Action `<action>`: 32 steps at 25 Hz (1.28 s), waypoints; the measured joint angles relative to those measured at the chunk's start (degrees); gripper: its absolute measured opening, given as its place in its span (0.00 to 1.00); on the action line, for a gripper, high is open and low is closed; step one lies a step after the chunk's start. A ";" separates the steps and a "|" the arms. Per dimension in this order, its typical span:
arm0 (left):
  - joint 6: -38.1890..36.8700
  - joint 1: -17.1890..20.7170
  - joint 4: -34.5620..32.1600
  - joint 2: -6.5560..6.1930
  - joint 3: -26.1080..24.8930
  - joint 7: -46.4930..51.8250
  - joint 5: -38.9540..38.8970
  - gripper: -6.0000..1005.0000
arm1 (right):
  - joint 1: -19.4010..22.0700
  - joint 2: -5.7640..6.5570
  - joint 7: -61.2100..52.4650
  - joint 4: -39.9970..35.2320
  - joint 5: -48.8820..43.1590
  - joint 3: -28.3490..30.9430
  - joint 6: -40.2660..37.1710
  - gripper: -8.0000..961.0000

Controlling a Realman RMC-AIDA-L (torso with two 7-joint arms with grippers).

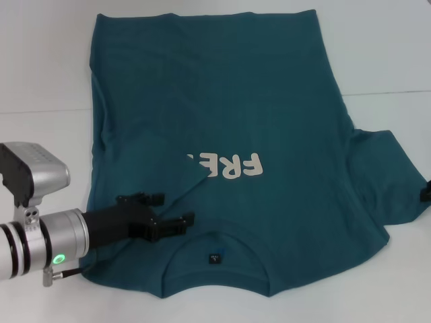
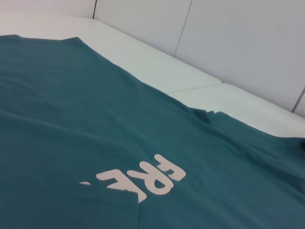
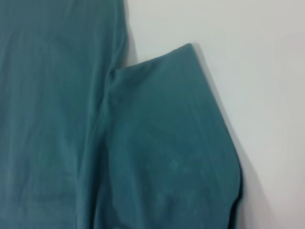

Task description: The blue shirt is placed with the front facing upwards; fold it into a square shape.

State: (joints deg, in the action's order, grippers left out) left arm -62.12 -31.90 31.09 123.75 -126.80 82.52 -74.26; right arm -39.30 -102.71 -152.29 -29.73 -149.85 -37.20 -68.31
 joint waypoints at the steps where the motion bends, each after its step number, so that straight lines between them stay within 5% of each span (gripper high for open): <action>1: 0.02 -0.08 -0.17 -0.04 -0.05 -0.06 0.00 0.87 | 0.00 -0.05 -0.07 -0.14 -0.15 0.01 0.21 0.51; 3: 0.02 -0.12 -0.20 -0.09 -0.06 -0.07 0.00 0.87 | 0.02 -0.16 -0.04 -0.49 -0.26 0.02 0.48 0.26; 9: -0.44 -0.13 0.01 -0.10 -0.11 -0.05 -0.14 0.87 | 0.48 -1.46 1.29 -4.01 -0.53 -0.26 -0.29 0.08; 18: -0.74 0.03 0.22 -0.10 -0.12 0.22 -0.37 0.87 | 3.03 -2.66 1.33 -12.58 -0.52 0.13 -4.03 0.03; 32: -1.50 0.24 1.70 -0.36 -0.11 1.23 0.04 0.87 | 4.20 -1.09 3.70 -14.88 -0.27 4.43 -3.97 0.05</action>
State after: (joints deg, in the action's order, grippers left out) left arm -63.63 -31.67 32.78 123.39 -126.91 83.75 -74.23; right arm -35.11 -103.80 -148.58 -44.61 -150.12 -32.77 -72.28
